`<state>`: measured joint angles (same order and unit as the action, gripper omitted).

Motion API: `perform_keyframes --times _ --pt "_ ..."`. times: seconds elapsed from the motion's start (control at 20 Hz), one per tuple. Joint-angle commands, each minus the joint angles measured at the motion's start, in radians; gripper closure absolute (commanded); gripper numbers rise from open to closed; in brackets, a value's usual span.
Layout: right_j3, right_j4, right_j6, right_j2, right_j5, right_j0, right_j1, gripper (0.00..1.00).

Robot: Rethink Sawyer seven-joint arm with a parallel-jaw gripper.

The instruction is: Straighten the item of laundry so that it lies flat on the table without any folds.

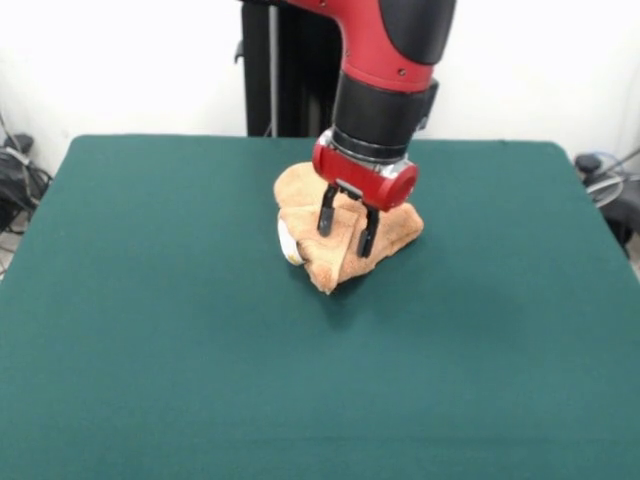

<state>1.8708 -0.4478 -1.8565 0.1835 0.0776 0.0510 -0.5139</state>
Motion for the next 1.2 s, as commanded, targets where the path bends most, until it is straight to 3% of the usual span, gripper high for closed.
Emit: perform_keyframes --times 0.05,0.4,0.9,1.2 --pt "0.105 0.026 -0.205 -0.086 -0.024 -0.017 -0.004 0.00" --pt "0.100 0.020 -0.209 -0.120 -0.049 0.020 0.017 0.00" --pt "0.062 0.006 -0.202 -0.099 -0.038 0.005 0.047 0.00" --pt "0.007 0.005 -0.198 -0.098 -0.087 0.014 0.112 0.00"
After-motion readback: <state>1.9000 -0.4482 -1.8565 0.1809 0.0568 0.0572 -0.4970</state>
